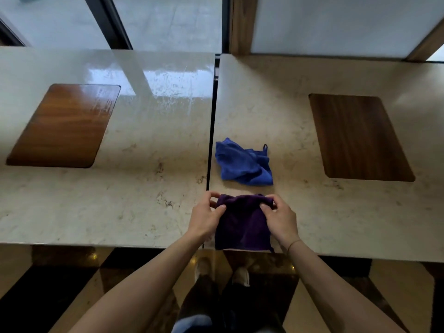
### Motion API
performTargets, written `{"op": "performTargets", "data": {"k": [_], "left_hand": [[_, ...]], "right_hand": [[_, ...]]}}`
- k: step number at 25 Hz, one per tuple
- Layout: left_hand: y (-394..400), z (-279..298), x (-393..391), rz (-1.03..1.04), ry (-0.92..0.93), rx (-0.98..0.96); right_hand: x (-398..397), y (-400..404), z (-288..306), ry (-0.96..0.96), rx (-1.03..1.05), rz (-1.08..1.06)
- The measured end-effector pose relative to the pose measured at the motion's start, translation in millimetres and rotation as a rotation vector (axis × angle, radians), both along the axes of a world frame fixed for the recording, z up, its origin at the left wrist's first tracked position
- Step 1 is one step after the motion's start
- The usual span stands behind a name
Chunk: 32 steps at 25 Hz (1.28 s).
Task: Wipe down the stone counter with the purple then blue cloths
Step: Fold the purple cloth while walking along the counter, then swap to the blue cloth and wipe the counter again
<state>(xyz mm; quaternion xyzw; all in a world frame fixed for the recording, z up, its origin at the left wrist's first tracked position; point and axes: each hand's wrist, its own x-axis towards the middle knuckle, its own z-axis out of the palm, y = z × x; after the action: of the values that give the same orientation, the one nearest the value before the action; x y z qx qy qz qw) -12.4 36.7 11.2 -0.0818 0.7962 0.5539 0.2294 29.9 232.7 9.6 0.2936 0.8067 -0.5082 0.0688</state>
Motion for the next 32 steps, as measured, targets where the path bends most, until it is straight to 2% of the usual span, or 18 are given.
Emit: {"op": "performTargets", "data": {"k": [4, 9, 12, 14, 17, 19, 21, 23, 26, 28, 32], "left_hand": [[4, -12, -6, -0.039, 0.048, -0.097], [2, -18, -10, -0.109, 0.125, -0.217], [0, -16, -16, -0.157, 0.146, -0.314], [-4, -12, -27, -0.169, 0.188, -0.375], [-6, -2, -65, -0.161, 0.322, -0.383], [-1, 4, -101, -0.158, 0.359, -0.411], [7, 7, -142, -0.153, 0.294, -0.459], [17, 7, -173, -0.192, 0.157, -0.443], [31, 2, -192, -0.272, 0.002, -0.343], [33, -1, -193, -0.286, -0.008, -0.321], [25, 5, -188, -0.315, 0.086, -0.189]], "right_hand": [[-6, 2, -15, -0.002, 0.105, 0.033], [-6, 7, -21, -0.018, 0.399, 0.168], [-13, 12, -15, -0.079, 0.481, 0.242], [-26, 16, -7, -0.048, 0.443, 0.183], [-58, 27, 6, 0.115, 0.438, 0.022], [-85, 34, 11, 0.066, 0.398, 0.063], [-110, 38, 11, -0.040, 0.325, 0.168], [-126, 38, 5, -0.055, 0.284, 0.239], [-137, 36, -2, -0.064, 0.226, 0.208], [-140, 36, -4, -0.086, 0.183, 0.167], [-144, 37, -3, -0.078, 0.046, 0.132]]}}
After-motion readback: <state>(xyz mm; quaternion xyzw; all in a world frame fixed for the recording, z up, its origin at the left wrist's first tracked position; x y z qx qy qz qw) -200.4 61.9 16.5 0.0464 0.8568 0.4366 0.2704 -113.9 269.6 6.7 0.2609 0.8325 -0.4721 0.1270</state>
